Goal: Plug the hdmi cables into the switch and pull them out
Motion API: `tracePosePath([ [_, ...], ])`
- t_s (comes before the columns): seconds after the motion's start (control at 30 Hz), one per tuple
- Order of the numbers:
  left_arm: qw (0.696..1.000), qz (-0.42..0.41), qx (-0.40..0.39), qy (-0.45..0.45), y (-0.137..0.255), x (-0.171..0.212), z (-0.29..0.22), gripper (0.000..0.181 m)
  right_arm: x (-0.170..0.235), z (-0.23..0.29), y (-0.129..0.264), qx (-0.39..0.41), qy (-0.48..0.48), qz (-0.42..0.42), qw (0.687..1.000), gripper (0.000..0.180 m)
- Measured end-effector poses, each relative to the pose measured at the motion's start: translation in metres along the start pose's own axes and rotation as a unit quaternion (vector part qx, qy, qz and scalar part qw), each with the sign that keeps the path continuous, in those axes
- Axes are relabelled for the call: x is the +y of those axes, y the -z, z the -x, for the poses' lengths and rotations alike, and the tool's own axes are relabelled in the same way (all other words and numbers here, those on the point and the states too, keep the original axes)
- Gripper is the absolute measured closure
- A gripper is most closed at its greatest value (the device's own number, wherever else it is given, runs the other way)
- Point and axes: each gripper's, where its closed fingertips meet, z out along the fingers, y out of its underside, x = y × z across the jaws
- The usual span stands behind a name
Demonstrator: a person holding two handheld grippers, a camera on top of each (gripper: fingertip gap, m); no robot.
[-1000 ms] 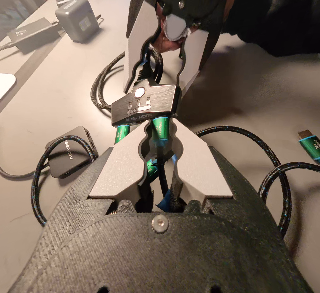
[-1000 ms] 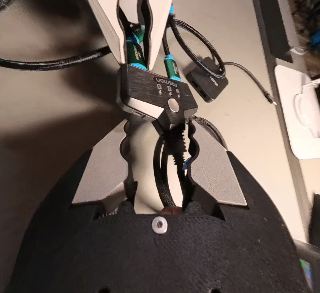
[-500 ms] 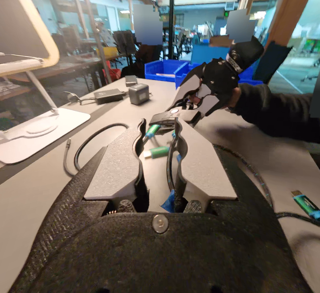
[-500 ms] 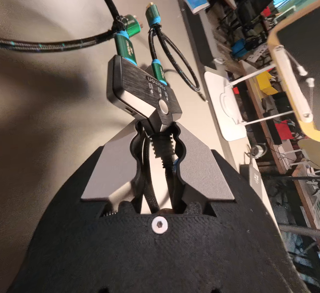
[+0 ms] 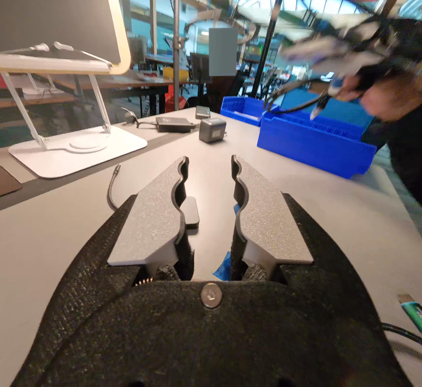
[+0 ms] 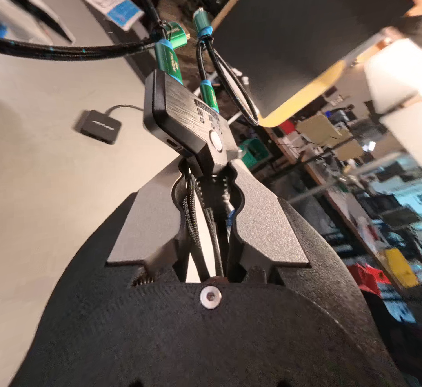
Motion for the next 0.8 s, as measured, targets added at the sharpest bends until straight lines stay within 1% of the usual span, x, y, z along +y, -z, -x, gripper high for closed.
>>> tracePosePath([
  [0.1, 0.999, 0.041, -0.002, -0.018, -0.010, 0.017, -0.007, 0.142, 0.009, -0.042, 0.046, 0.059, -0.031, 0.035, 0.997, 0.146],
  [0.17, 0.998, 0.058, 0.003, -0.028, -0.014, 0.024, -0.014, 0.142, 0.035, -0.063, 0.071, 0.104, -0.068, 0.074, 0.990, 0.146],
  [0.27, 0.997, 0.066, 0.015, -0.032, -0.019, 0.030, -0.022, 0.143, 0.098, -0.080, 0.104, 0.169, -0.145, 0.147, 0.964, 0.146],
  [0.37, 0.997, 0.067, 0.023, -0.030, -0.021, 0.032, -0.027, 0.143, 0.167, -0.081, 0.134, 0.218, -0.228, 0.223, 0.922, 0.148],
  [0.43, 0.997, 0.068, 0.026, -0.027, -0.022, 0.034, -0.028, 0.144, 0.206, -0.077, 0.150, 0.236, -0.265, 0.272, 0.894, 0.147],
  [0.5, 0.997, 0.069, 0.031, -0.021, -0.024, 0.036, -0.029, 0.144, 0.237, -0.069, 0.156, 0.227, -0.299, 0.306, 0.875, 0.147],
  [0.63, 0.997, 0.070, 0.040, -0.019, -0.026, 0.039, -0.033, 0.146, 0.279, -0.043, 0.146, 0.176, -0.331, 0.364, 0.853, 0.146],
  [0.8, 0.996, 0.076, 0.047, -0.021, -0.027, 0.043, -0.037, 0.146, 0.320, 0.010, 0.121, 0.064, -0.368, 0.421, 0.826, 0.144],
])
